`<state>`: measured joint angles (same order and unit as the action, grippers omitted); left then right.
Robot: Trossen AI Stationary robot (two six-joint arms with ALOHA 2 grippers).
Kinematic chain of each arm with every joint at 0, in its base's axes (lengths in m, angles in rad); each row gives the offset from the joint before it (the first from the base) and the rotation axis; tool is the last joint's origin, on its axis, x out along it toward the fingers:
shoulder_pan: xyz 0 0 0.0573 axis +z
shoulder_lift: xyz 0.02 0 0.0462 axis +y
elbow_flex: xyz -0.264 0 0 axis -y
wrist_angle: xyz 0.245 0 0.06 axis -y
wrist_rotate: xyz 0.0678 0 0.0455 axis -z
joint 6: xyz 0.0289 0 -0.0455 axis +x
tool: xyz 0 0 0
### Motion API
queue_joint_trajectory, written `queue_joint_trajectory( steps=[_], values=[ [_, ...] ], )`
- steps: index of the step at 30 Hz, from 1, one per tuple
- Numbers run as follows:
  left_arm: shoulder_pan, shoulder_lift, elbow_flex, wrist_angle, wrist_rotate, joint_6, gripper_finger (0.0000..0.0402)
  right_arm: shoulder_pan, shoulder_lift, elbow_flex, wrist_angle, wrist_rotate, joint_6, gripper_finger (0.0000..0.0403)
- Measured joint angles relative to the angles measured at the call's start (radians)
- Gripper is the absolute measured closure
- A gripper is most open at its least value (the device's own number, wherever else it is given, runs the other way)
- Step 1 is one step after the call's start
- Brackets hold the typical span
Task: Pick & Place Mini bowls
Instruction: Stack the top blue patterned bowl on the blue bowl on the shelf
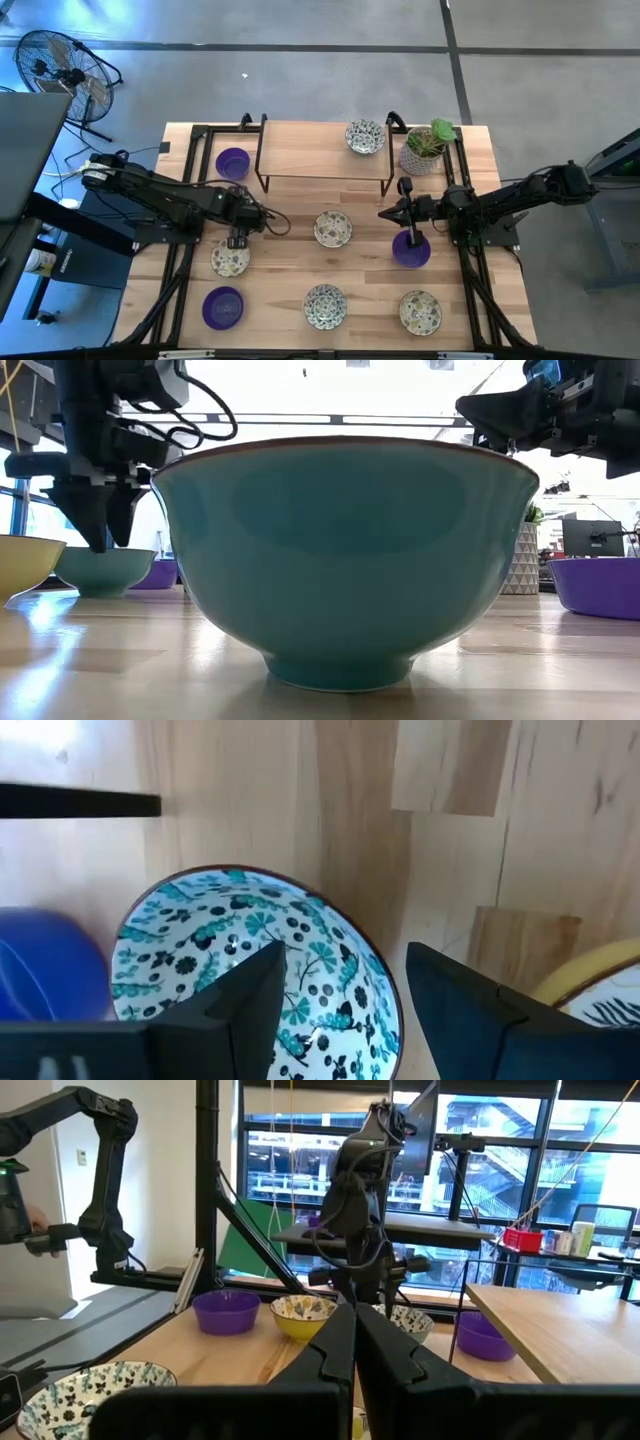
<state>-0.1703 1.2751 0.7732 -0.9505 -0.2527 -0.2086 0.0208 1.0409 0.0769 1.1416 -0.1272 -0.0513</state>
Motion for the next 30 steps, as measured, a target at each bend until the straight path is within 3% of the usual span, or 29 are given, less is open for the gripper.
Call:
queue_joint_trajectory(
  steps=[11, 30],
  values=[
    [0.0, 0.0, -0.076, 0.097, 0.043, 0.001, 0.0292, 0.0, 0.0, 0.0, 0.0, 0.0, 0.0, 0.0403],
    [0.0, 0.033, -0.083, 0.136, 0.045, 0.054, 0.0307, 0.0, 0.0, 0.0, 0.001, 0.0, -0.001, 0.0403]
  ],
)
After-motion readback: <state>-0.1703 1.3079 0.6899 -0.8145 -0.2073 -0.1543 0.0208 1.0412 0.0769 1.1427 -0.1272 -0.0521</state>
